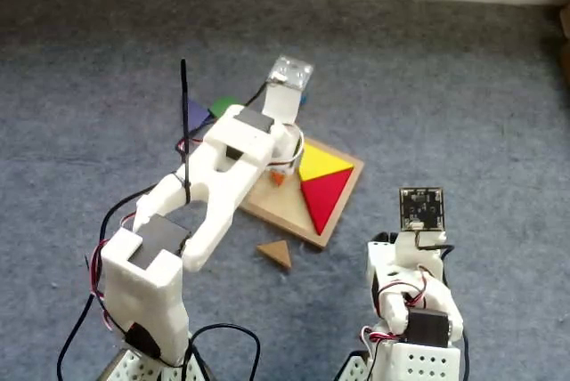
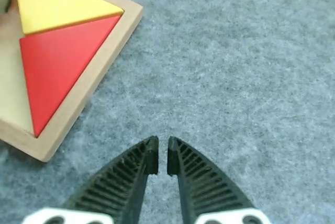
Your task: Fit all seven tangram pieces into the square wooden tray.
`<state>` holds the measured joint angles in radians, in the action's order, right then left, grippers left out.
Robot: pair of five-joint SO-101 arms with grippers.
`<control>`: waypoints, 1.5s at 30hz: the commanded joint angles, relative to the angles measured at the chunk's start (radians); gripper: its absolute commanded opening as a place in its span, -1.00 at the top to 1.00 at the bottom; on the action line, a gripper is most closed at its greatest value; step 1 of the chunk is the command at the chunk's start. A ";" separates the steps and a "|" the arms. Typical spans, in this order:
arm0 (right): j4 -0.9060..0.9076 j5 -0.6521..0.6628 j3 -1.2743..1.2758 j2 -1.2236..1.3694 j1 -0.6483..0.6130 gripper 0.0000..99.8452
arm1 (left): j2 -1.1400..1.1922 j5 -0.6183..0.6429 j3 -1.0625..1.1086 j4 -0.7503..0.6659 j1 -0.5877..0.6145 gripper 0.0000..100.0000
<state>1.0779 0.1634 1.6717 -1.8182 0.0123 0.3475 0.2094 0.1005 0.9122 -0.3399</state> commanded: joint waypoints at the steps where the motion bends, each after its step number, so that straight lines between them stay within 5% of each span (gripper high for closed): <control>1: -0.019 -0.002 0.142 -0.008 0.013 0.91 | -0.012 0.034 -0.071 0.014 0.012 0.61; 16: -0.019 -0.002 0.142 -0.008 0.013 0.91 | -0.051 0.066 -0.110 0.149 0.024 0.53; 22: -0.019 -0.002 0.142 -0.008 0.013 0.91 | -0.065 0.048 -0.108 0.163 0.053 0.68; 30: -0.019 -0.002 0.142 -0.008 0.013 0.91 | -0.182 -0.071 -0.028 0.382 -0.012 0.70; 42: -0.019 -0.002 0.142 -0.008 0.013 0.91 | -0.507 -0.502 0.366 0.373 -0.096 0.47; 45: -0.019 -0.002 0.142 -0.008 0.013 0.91 | -0.495 -0.571 0.478 0.281 -0.139 0.47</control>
<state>1.0779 0.1634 1.6717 -1.8182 0.0123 -0.1143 -0.2984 0.5086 1.2605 -0.4304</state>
